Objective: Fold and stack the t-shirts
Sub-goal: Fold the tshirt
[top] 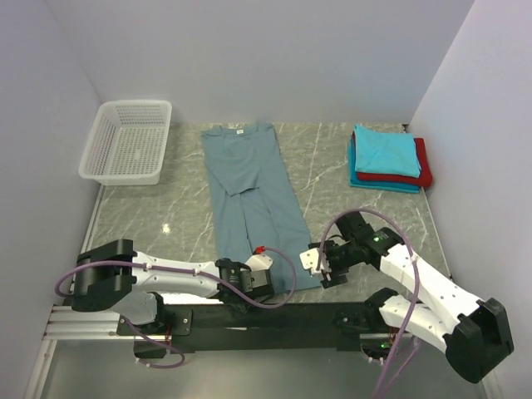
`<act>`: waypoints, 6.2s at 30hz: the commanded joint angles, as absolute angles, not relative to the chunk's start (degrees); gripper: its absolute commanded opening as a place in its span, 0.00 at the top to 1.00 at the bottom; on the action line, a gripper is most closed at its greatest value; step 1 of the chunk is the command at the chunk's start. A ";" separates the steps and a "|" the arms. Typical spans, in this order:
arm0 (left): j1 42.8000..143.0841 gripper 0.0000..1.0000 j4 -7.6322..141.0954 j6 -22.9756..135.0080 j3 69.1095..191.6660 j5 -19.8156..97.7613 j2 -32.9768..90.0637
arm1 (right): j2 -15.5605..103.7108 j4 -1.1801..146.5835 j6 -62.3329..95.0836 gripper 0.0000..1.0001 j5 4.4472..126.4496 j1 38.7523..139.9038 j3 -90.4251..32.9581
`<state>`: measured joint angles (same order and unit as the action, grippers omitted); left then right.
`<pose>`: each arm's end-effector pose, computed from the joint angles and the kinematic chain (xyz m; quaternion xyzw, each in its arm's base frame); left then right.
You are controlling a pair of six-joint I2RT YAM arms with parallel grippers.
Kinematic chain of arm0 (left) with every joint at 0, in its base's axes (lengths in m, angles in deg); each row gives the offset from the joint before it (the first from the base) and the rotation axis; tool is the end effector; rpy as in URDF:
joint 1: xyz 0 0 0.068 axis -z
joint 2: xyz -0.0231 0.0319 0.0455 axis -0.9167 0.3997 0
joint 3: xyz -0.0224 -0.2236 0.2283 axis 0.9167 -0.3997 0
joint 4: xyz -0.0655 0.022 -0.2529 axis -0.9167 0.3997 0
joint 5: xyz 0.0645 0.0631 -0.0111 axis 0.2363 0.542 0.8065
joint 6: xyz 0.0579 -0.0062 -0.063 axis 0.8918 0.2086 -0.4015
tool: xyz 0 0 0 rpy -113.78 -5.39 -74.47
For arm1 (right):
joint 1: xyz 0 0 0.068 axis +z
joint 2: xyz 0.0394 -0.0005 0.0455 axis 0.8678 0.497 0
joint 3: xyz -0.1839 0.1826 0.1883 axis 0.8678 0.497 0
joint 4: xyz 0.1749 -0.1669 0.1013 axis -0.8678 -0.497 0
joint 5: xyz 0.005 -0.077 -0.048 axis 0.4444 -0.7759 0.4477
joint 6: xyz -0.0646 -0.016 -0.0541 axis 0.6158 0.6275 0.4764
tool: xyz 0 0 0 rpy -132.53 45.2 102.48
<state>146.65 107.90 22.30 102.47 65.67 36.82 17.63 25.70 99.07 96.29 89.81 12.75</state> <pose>0.0648 -0.2350 0.1719 0.2793 0.9417 -0.0150 0.1870 0.0983 0.1099 0.2153 -0.7757 0.5113 0.2271 0.2922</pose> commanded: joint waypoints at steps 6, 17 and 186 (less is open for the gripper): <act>146.51 0.57 105.67 20.84 101.02 67.54 38.13 | 15.55 28.29 96.41 0.26 91.56 97.37 15.43; 145.90 0.88 103.90 21.71 100.14 66.04 35.76 | 14.50 29.79 93.42 0.26 89.19 102.30 16.49; 100.30 0.36 69.27 100.29 92.23 46.62 29.51 | 55.63 58.44 104.84 0.39 85.05 88.15 -7.33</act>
<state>102.43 73.59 97.70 91.82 43.97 28.90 54.28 52.78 105.21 87.02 88.08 -6.40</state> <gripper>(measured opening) 0.644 0.603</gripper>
